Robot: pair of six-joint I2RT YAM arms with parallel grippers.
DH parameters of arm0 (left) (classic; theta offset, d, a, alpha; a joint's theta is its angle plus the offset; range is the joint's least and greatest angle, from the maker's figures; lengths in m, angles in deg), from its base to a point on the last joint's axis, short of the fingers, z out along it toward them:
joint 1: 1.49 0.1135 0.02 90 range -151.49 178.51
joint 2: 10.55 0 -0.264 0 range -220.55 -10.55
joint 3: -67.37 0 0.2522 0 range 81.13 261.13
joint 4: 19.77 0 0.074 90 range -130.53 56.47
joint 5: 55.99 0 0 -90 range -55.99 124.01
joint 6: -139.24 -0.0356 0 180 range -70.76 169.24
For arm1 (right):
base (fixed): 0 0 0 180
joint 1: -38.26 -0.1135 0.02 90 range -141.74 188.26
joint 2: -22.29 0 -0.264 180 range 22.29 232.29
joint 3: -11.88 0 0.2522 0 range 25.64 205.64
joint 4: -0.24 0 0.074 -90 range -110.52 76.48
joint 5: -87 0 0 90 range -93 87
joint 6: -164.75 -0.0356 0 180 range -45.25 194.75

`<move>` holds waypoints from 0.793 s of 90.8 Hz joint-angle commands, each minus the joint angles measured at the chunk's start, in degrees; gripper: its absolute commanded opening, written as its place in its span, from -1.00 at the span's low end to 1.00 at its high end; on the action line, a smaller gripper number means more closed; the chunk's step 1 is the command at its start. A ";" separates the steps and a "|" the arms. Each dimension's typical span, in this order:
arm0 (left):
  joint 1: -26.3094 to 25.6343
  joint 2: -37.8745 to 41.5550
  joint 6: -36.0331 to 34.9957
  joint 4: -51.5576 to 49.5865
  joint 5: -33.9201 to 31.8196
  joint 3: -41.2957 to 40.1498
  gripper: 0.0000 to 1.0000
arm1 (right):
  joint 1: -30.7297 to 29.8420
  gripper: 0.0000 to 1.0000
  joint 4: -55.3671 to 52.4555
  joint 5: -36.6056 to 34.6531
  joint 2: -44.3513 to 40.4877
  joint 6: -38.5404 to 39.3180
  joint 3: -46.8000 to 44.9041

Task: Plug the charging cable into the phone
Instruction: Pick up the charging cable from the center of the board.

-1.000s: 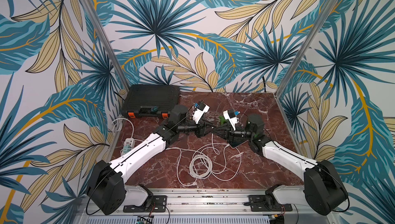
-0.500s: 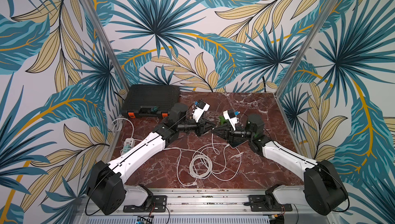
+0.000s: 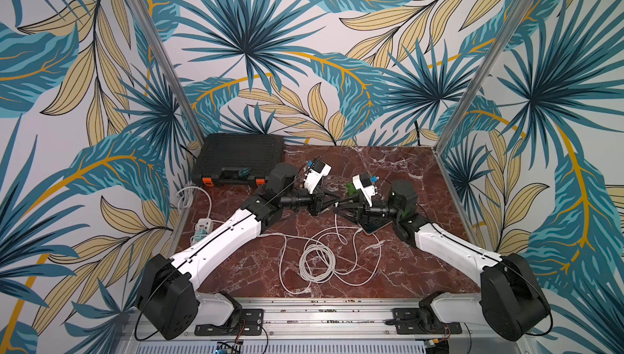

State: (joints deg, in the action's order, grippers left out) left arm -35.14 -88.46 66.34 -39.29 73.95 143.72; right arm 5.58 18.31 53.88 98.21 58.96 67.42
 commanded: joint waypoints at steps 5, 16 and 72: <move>0.25 2.60 -0.35 1.23 1.81 1.30 -1.00 | -0.27 0.08 4.86 0.64 -3.27 -0.72 -1.67; 0.28 4.68 1.06 3.56 4.25 -0.06 -1.00 | -0.30 0.05 7.58 1.29 -4.80 -1.98 -2.84; 0.25 7.78 6.49 15.50 8.70 -5.55 -1.00 | -1.10 -0.33 14.89 5.89 -4.42 -8.19 -1.39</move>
State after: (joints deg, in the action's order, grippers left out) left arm -35.14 -80.74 72.44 -26.73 81.65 138.50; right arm 5.12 31.05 57.71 93.86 52.20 65.28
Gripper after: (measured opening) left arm 0.091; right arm 0.339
